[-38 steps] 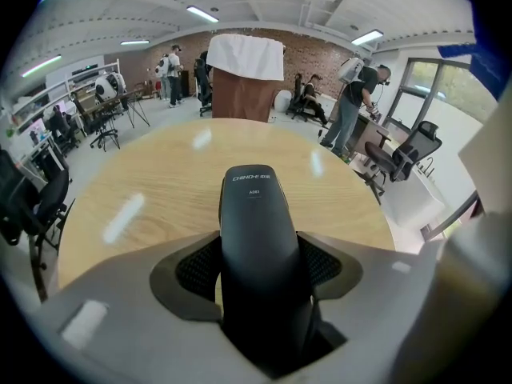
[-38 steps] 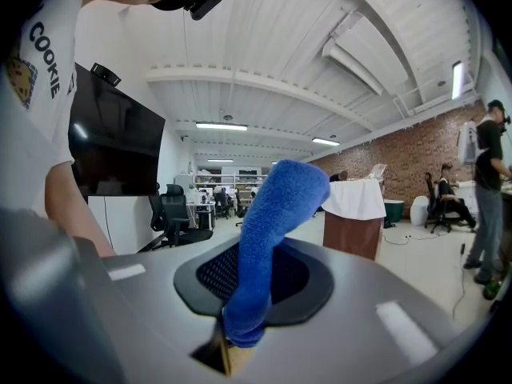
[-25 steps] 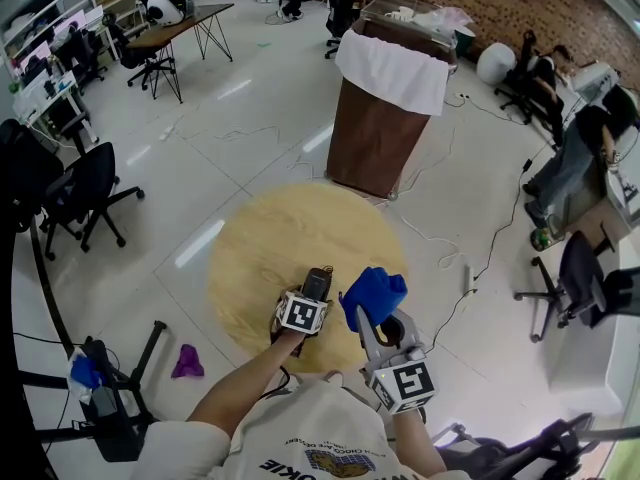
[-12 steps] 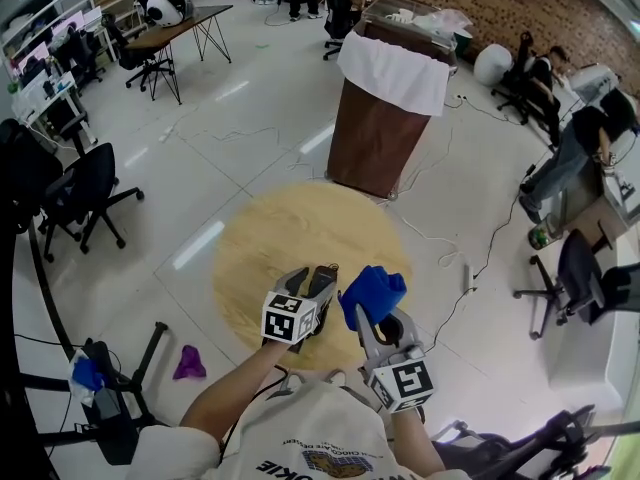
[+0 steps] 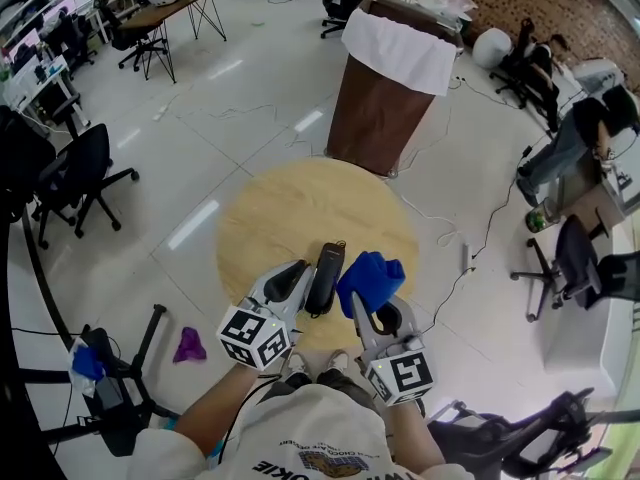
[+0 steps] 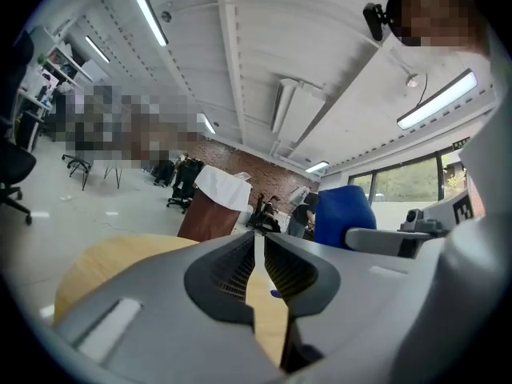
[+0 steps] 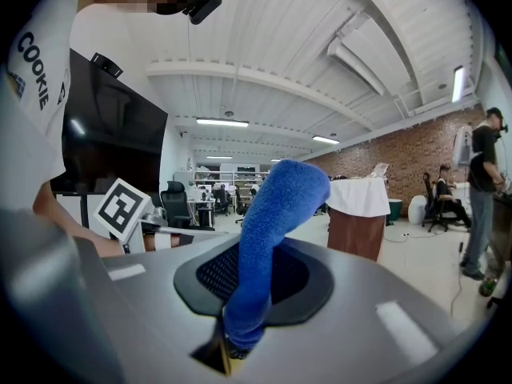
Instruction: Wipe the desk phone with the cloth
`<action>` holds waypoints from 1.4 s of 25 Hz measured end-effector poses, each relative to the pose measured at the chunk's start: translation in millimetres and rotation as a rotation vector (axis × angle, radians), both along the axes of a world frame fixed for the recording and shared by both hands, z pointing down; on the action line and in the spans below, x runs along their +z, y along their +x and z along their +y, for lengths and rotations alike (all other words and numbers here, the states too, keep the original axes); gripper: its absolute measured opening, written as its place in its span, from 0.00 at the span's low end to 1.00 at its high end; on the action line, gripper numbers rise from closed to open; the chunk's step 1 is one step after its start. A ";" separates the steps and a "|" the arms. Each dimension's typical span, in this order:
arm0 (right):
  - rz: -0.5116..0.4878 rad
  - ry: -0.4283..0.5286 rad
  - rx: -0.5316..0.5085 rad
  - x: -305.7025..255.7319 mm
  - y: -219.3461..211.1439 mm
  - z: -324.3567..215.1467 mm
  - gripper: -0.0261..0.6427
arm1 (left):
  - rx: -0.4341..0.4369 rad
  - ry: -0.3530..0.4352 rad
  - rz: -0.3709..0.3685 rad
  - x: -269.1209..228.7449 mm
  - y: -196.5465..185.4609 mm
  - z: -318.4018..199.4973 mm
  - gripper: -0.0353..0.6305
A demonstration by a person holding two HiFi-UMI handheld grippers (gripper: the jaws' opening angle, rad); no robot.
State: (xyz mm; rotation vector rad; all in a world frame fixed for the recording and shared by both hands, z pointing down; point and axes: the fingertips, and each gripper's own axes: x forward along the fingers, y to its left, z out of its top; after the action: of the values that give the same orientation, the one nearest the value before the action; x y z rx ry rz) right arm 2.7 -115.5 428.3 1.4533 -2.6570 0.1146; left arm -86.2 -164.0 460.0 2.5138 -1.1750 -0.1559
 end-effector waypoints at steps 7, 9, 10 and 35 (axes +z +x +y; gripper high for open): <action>-0.009 0.003 -0.053 -3.8 -20.4 20.3 0.13 | -0.048 0.025 0.003 -12.3 -22.6 41.5 0.06; -0.009 0.012 -0.067 -5.7 -23.2 29.3 0.13 | -0.061 0.031 0.013 -16.2 -25.9 54.0 0.06; -0.012 0.016 -0.072 -6.7 -23.1 34.6 0.13 | -0.065 0.036 0.013 -19.2 -25.8 60.7 0.06; -0.075 0.039 -0.151 -13.2 6.8 237.1 0.13 | -0.104 0.118 -0.109 -54.0 31.5 257.3 0.06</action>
State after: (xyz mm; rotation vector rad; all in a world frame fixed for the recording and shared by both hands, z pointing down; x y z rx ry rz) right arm 9.6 121.6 415.1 1.2771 -2.8335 0.1069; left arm -54.7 93.3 406.0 2.5923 -1.3785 -0.1188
